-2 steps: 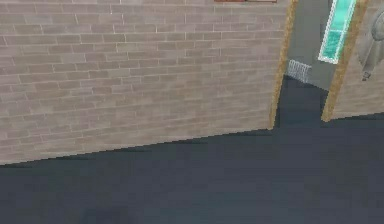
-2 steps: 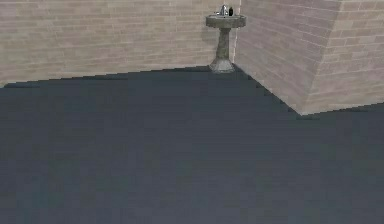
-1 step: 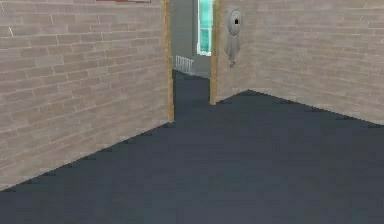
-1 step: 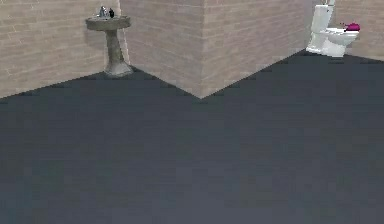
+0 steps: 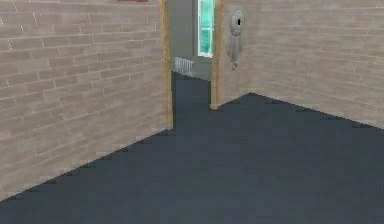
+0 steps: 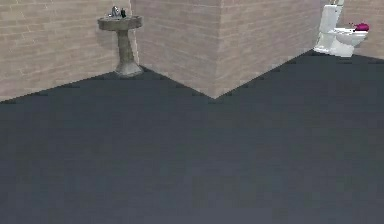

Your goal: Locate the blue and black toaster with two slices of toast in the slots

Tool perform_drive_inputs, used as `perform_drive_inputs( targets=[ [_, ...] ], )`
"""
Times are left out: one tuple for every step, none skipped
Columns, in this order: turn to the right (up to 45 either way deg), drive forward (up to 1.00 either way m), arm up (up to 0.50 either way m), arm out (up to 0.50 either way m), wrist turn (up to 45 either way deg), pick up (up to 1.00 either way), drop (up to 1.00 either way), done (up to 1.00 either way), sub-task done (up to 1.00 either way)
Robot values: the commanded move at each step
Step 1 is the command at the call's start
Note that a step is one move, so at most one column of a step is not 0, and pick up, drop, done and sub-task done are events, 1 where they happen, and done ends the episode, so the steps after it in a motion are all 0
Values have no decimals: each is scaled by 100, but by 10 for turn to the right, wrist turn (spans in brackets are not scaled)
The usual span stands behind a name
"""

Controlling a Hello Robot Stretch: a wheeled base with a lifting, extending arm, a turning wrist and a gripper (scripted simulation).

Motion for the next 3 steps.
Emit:
perform_drive_inputs(
  targets=[
    [0,100,0,0,0,0,0,0,0],
    [30,0,0,0,0,0,0,0,0],
    [0,100,0,0,0,0,0,0,0]
  ],
)
